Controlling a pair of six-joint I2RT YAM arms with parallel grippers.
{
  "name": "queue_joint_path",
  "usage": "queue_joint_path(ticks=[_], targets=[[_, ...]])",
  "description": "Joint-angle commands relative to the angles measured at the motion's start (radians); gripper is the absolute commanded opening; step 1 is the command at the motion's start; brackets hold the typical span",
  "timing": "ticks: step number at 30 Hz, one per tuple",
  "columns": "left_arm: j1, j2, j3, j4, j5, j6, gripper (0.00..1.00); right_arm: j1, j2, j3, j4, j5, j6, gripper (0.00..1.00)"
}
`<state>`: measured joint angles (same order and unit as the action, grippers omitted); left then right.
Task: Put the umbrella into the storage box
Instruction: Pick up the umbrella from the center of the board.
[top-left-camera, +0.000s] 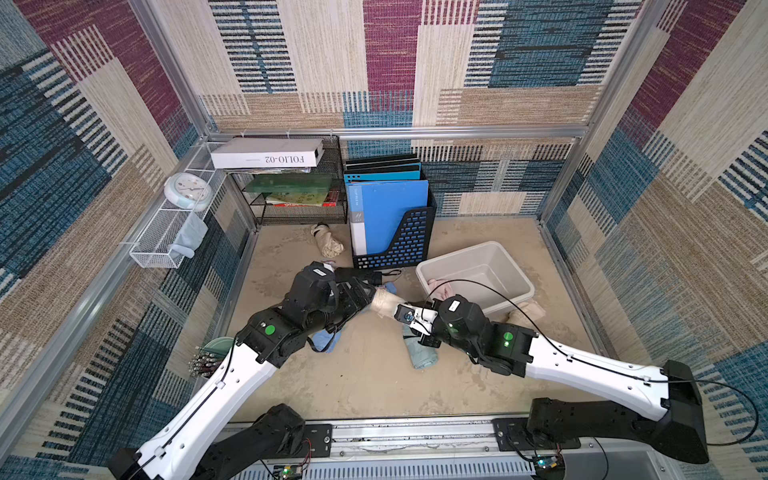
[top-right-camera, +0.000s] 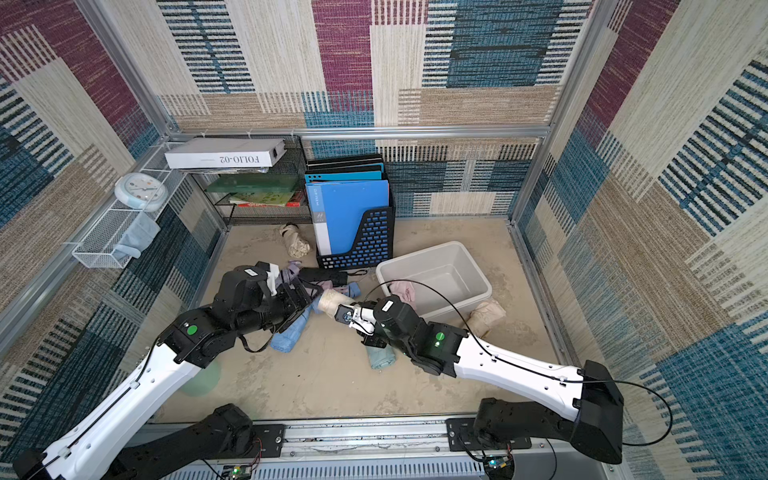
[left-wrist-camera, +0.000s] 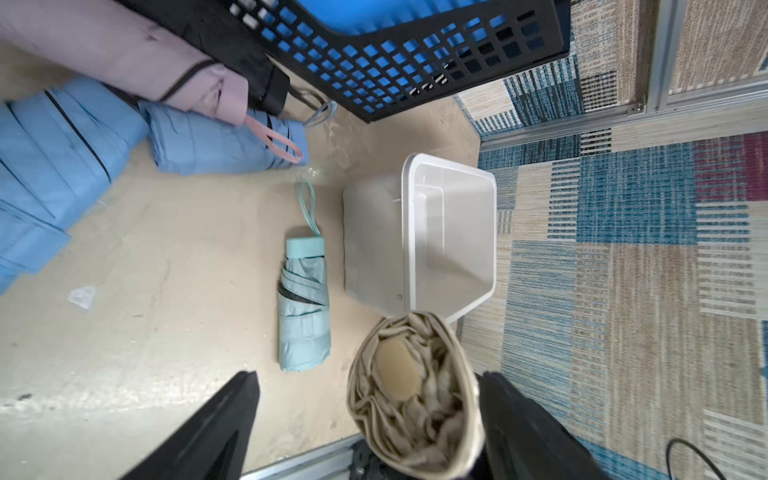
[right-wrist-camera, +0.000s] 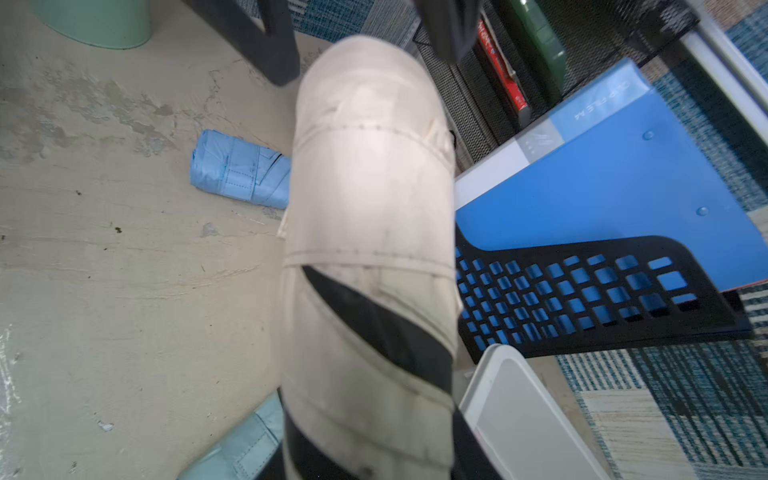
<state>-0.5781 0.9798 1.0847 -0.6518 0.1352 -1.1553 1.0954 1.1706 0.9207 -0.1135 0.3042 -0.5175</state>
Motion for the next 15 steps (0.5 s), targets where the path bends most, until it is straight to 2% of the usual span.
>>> queue_joint_path(ticks=[1, 6, 15], targets=[[0.001, 0.008, -0.018, 0.100, 0.081, -0.113, 0.89, 0.001, 0.000, 0.028, 0.062, 0.030, -0.085, 0.11], [0.001, 0.034, -0.040, 0.205, 0.155, -0.215, 0.90, 0.001, 0.018, 0.041, 0.097, 0.022, -0.163, 0.11], [0.002, 0.030, -0.086, 0.278, 0.175, -0.344, 0.93, 0.001, 0.037, 0.051, 0.164, 0.024, -0.219, 0.10]])
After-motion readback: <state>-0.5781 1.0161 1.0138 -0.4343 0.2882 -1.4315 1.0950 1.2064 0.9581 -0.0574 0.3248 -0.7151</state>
